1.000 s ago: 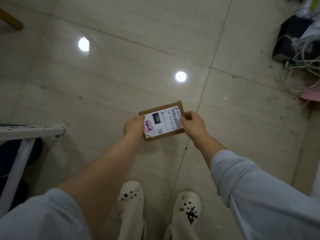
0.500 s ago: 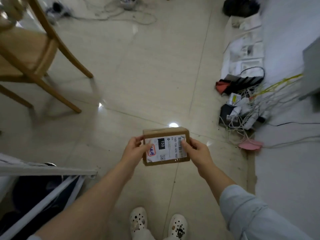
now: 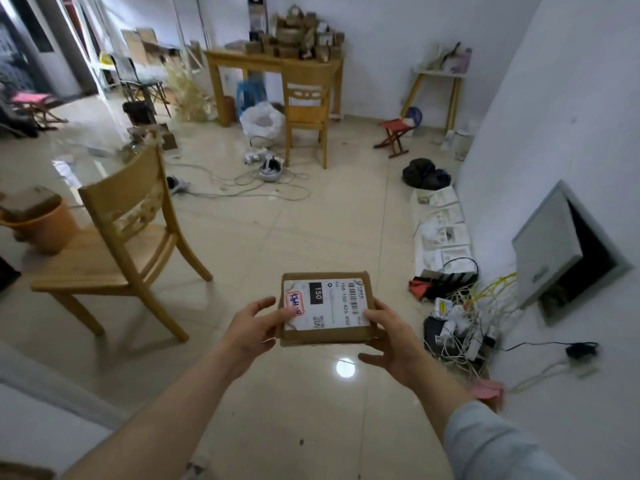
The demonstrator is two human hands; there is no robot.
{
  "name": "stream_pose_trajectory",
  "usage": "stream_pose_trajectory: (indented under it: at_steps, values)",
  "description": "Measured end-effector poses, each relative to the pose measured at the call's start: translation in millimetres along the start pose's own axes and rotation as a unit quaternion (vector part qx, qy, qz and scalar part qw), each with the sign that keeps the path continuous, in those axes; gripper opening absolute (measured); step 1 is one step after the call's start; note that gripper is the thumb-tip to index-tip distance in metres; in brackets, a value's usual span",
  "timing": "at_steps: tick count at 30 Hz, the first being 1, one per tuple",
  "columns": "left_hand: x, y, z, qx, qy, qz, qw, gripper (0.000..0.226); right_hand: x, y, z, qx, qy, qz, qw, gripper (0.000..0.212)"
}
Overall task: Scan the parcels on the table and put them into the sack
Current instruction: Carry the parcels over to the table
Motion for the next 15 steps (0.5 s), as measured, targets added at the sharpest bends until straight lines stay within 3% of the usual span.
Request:
stream_pose_trajectory:
  at_steps: [2, 5, 9, 15]
  values:
    - [-5, 2, 22, 0.007, -0.001, -0.002, 1.0, 0.066, 9, -4, -21, -0.016, 0.006, 0.001, 1.0, 0.036]
    - [-1, 4, 53, 0.02, -0.002, -0.023, 1.0, 0.04, 21, -1, -50, -0.037, 0.018, 0.013, 0.999, 0.036]
    - [10, 23, 88, 0.019, -0.025, -0.015, 0.999, 0.023, 31, 25, -82, -0.039, 0.034, 0.025, 0.998, 0.033]
    - [51, 84, 144, 0.019, -0.055, -0.008, 0.998, 0.026, 40, 101, -145, -0.041, 0.054, 0.035, 0.997, 0.031]
Point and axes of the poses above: each hand's wrist, its own y-axis towards the middle knuckle, its own x-axis out of the palm, z = x × y, the point moved 7 cm from there along y, towards the middle knuckle, and after that the axes turned 15 degrees about z, right-handed, at the moved point
